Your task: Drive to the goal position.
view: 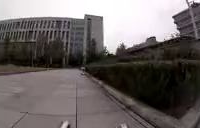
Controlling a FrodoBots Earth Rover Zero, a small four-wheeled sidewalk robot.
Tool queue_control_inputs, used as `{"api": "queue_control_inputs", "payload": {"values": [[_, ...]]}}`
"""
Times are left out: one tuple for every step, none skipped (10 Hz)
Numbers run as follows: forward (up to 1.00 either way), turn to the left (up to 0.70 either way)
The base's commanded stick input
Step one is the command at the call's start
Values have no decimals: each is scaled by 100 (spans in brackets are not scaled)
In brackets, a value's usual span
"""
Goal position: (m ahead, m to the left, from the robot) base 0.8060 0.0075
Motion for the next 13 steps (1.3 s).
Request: {"api": "queue_control_inputs", "payload": {"values": [[70,0],[70,0],[70,0],[70,0],[70,0],[70,0],[70,0],[70,0],[70,0],[70,0],[70,0],[70,0],[70,0]]}}
